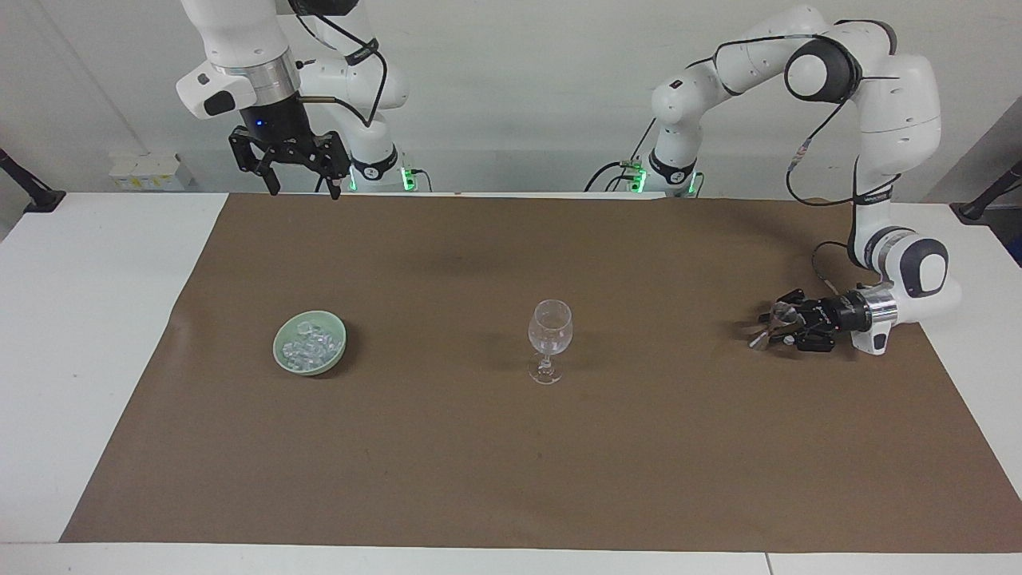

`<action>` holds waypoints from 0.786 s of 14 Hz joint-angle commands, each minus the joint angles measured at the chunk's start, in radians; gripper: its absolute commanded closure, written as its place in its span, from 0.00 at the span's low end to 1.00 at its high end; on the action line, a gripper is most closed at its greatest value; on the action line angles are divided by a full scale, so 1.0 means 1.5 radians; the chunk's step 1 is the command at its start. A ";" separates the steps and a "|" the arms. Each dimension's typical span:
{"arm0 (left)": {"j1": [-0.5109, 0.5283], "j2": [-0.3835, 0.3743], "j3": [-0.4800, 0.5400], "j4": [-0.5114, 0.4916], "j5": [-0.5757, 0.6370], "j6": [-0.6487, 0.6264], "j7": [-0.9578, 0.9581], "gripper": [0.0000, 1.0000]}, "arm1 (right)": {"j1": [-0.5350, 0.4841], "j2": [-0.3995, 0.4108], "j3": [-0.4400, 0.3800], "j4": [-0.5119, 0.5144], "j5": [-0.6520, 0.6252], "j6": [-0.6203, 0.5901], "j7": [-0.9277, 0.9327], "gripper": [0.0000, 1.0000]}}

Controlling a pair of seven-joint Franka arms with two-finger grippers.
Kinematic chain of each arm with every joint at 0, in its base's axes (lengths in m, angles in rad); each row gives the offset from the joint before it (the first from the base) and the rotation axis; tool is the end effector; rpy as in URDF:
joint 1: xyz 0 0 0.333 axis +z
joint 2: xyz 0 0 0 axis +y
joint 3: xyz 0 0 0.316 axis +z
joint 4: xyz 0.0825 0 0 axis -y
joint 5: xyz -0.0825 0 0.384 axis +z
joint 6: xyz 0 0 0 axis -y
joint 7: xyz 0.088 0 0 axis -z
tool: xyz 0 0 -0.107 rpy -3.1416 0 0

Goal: Pour wine and add ice with both arms
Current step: 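Close the left gripper around the small metal cup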

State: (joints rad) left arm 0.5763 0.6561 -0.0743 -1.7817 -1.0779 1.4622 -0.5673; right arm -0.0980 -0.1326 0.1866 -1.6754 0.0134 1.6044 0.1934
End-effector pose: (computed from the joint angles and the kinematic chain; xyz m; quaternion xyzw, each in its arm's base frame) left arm 0.5549 0.1915 0.2059 0.5470 0.5404 -0.4181 0.4837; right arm 0.5139 0.0540 0.6477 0.9981 -0.0528 0.0301 0.0014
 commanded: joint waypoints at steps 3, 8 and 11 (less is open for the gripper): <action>0.003 0.011 0.000 0.013 -0.006 -0.011 0.004 0.52 | -0.009 -0.003 0.004 -0.001 0.012 -0.006 0.005 0.00; 0.003 0.012 0.000 0.013 -0.007 -0.010 0.005 0.55 | -0.009 -0.003 0.004 -0.001 0.012 -0.006 0.004 0.00; 0.003 0.013 0.000 0.013 -0.007 -0.010 0.004 0.59 | -0.009 -0.003 0.004 -0.001 0.012 -0.006 0.005 0.00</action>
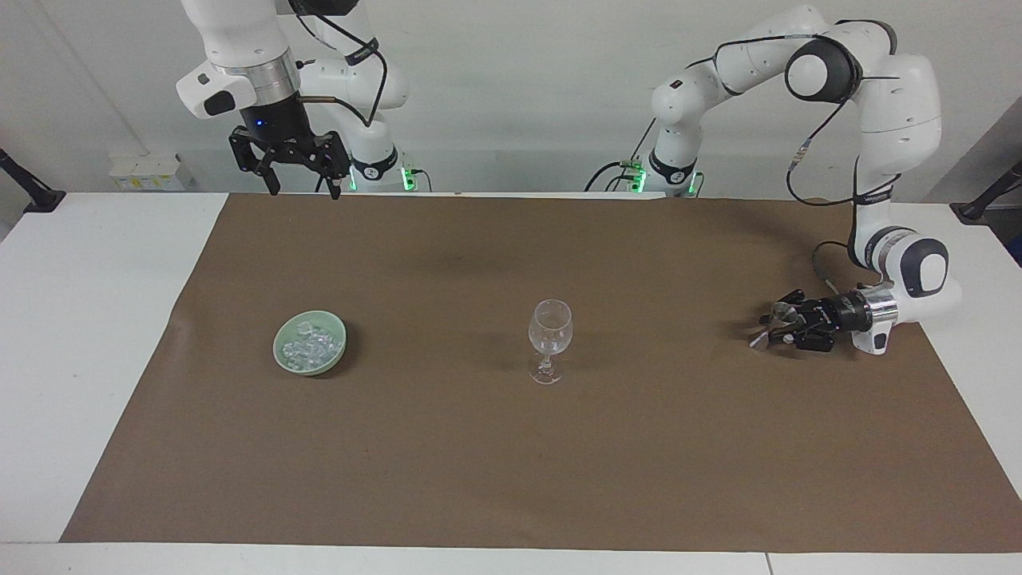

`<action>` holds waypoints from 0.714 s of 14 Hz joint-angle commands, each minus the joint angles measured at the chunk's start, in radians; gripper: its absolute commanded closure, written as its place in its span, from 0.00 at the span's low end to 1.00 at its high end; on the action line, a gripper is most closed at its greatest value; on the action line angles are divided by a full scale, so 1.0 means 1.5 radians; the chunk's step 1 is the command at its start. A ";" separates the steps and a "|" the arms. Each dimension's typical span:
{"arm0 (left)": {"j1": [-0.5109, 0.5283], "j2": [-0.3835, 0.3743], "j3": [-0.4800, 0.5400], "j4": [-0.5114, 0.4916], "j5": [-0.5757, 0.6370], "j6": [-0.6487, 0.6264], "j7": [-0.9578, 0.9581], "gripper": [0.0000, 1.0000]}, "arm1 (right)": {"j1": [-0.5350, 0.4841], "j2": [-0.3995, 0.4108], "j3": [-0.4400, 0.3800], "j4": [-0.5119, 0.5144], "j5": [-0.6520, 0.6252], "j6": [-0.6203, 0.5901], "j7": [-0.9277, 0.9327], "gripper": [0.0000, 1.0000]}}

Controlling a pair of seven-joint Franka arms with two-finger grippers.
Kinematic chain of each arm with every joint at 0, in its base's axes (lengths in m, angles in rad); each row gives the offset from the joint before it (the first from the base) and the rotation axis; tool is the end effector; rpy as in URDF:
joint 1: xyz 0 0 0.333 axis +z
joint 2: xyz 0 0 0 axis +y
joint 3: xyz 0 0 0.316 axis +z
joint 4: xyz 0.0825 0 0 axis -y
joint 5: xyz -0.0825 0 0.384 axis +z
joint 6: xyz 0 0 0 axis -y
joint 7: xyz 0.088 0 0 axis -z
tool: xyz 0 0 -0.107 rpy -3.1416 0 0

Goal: Pour wine and add ice with both arms
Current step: 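Close the left gripper around the small metal cup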

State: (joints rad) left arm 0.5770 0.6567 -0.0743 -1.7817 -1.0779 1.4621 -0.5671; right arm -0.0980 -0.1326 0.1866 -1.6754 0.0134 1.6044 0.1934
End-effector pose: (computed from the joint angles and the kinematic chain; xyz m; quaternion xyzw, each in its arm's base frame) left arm 0.5547 0.1919 0.2055 0.5467 0.5406 -0.4182 0.4838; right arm 0.5139 0.0540 0.6477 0.9981 -0.0528 0.0301 0.0014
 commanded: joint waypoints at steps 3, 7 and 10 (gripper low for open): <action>0.003 0.013 0.000 0.013 -0.007 -0.010 0.005 0.67 | -0.009 -0.003 0.004 -0.001 0.012 -0.006 0.005 0.00; 0.003 0.013 0.000 0.013 -0.008 -0.010 0.019 0.78 | -0.009 -0.003 0.004 -0.001 0.012 -0.006 0.004 0.00; 0.003 0.013 0.000 0.013 -0.008 -0.010 0.021 0.87 | -0.009 -0.003 0.004 -0.001 0.012 -0.006 0.004 0.00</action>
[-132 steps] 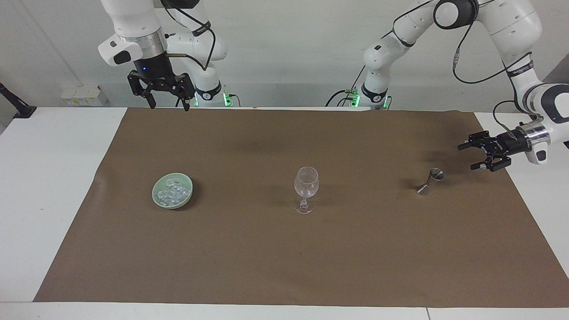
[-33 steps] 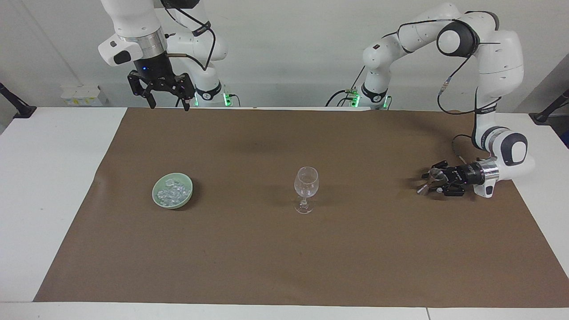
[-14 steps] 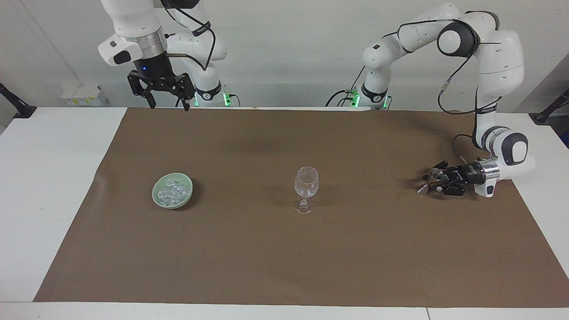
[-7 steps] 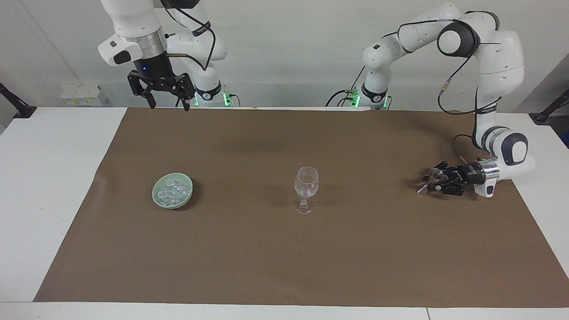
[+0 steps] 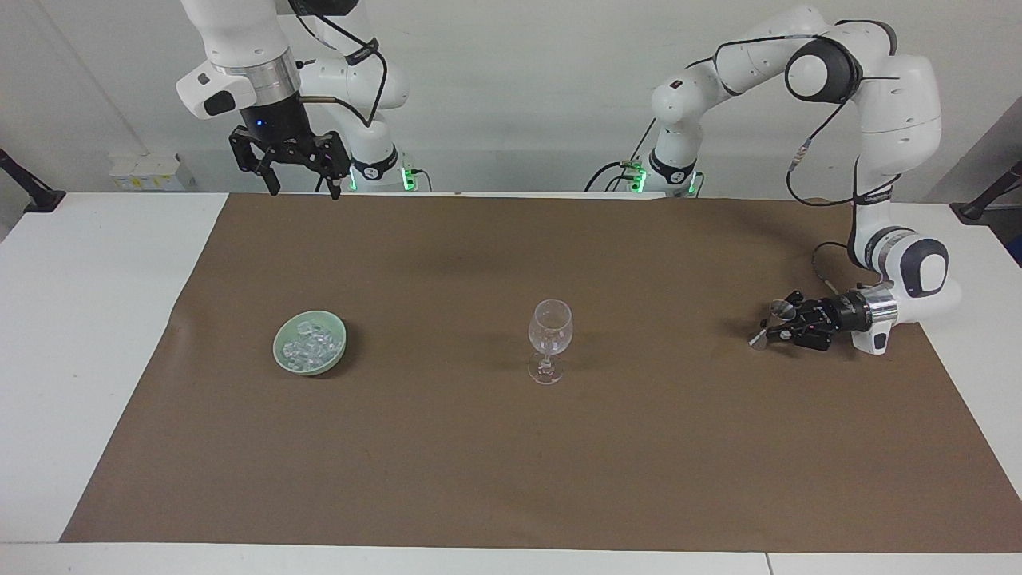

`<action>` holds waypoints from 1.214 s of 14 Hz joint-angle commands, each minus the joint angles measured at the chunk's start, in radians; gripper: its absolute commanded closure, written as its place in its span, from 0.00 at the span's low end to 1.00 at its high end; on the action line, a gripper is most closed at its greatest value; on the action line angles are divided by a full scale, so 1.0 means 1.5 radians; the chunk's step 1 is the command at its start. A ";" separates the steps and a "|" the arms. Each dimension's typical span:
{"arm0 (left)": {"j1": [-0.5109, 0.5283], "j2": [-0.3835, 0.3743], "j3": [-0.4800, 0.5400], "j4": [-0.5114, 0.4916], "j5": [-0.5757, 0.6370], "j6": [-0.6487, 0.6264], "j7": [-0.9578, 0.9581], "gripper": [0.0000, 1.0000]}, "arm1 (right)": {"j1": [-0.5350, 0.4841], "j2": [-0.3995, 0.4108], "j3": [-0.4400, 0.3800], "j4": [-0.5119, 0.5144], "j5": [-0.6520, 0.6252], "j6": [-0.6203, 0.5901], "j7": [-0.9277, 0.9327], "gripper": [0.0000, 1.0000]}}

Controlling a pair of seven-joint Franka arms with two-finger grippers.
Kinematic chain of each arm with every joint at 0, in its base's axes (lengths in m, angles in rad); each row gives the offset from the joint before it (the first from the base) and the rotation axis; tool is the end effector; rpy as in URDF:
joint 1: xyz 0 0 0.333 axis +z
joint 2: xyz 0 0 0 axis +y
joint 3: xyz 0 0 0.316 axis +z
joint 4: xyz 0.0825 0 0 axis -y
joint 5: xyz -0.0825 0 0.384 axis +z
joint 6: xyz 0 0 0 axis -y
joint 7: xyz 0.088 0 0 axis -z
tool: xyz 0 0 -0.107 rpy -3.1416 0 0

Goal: Pour wine and add ice with both arms
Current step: 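Close the left gripper around the small metal cup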

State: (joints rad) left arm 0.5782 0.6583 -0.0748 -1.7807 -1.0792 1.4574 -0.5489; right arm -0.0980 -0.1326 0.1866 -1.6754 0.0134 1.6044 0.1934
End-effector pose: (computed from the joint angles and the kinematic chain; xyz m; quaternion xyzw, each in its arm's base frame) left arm 0.5545 0.1919 0.2054 0.5505 0.5343 -0.4154 0.4888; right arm 0.5139 0.0540 0.6477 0.9981 -0.0528 0.0301 0.0014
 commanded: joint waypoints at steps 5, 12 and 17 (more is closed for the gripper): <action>0.002 0.012 0.001 0.012 -0.009 -0.009 0.007 1.00 | -0.009 -0.003 0.005 -0.001 0.012 -0.006 0.005 0.00; -0.001 0.004 -0.006 0.024 -0.023 -0.008 -0.005 1.00 | -0.009 -0.003 0.005 -0.001 0.012 -0.006 0.005 0.00; -0.002 -0.001 -0.016 0.034 -0.038 -0.002 -0.035 1.00 | -0.009 -0.003 0.004 -0.001 0.012 -0.006 0.004 0.00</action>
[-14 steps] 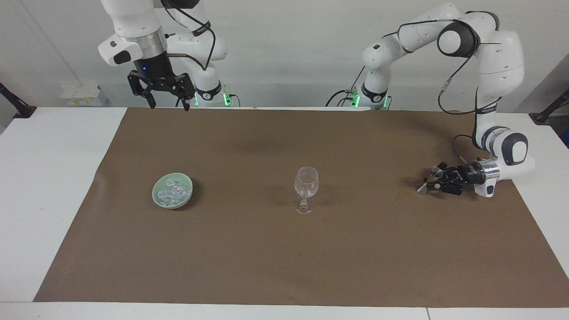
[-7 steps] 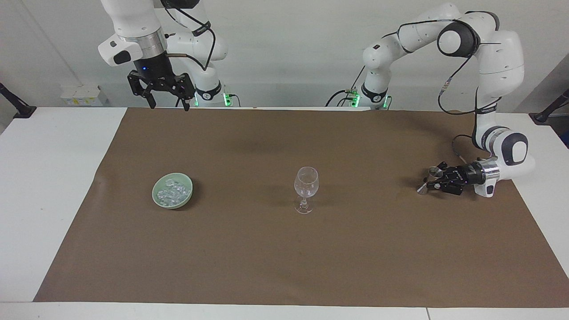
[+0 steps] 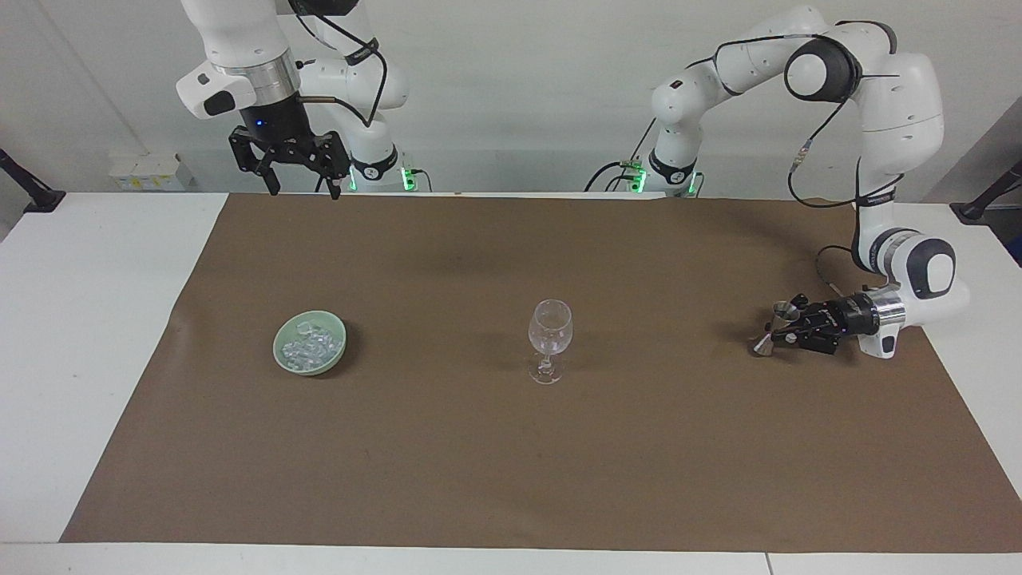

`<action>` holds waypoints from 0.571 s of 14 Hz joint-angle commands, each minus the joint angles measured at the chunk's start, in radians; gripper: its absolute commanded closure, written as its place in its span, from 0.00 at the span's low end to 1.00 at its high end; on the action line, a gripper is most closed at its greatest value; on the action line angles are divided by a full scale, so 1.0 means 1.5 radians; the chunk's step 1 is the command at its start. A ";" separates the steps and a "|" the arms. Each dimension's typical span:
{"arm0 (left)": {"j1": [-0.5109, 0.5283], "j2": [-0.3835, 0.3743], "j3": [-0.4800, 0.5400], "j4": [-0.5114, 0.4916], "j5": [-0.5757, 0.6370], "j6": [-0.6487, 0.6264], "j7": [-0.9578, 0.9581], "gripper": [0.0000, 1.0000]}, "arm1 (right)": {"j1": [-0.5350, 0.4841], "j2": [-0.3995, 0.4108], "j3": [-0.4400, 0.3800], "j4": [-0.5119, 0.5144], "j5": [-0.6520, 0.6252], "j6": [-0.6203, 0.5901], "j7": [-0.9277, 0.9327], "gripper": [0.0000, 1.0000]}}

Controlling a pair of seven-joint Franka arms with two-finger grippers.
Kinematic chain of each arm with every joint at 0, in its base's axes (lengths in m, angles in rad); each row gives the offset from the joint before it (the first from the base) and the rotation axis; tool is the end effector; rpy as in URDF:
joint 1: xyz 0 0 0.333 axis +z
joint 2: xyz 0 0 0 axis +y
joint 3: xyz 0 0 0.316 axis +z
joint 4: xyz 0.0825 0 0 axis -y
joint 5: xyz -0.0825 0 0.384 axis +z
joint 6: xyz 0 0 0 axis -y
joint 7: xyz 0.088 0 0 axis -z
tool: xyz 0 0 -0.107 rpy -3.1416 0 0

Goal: Pour wine and add ice with both arms
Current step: 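Lift the metal cup with the left gripper away from the table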

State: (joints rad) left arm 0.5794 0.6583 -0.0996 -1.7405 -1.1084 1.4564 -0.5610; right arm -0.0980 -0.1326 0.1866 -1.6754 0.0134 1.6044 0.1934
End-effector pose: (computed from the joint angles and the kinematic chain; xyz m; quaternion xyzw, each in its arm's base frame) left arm 0.5727 0.1867 0.2229 0.5538 0.5238 -0.4059 0.5041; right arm 0.5139 0.0540 0.6477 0.9981 -0.0528 0.0301 0.0014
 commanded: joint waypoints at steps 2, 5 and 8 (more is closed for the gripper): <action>-0.006 -0.007 -0.002 0.013 -0.020 0.000 -0.044 1.00 | -0.009 -0.003 0.004 -0.001 0.012 -0.006 0.004 0.00; -0.007 -0.008 -0.015 0.021 -0.020 0.009 -0.049 1.00 | -0.009 -0.003 0.004 -0.001 0.012 -0.006 0.005 0.00; -0.011 -0.021 -0.027 0.026 -0.025 0.028 -0.071 1.00 | -0.009 -0.003 0.005 -0.001 0.012 -0.006 0.005 0.00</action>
State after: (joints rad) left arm 0.5772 0.6550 -0.1363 -1.7023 -1.1230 1.4711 -0.6249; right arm -0.0980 -0.1326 0.1866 -1.6754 0.0134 1.6044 0.1934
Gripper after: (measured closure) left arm 0.784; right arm 0.000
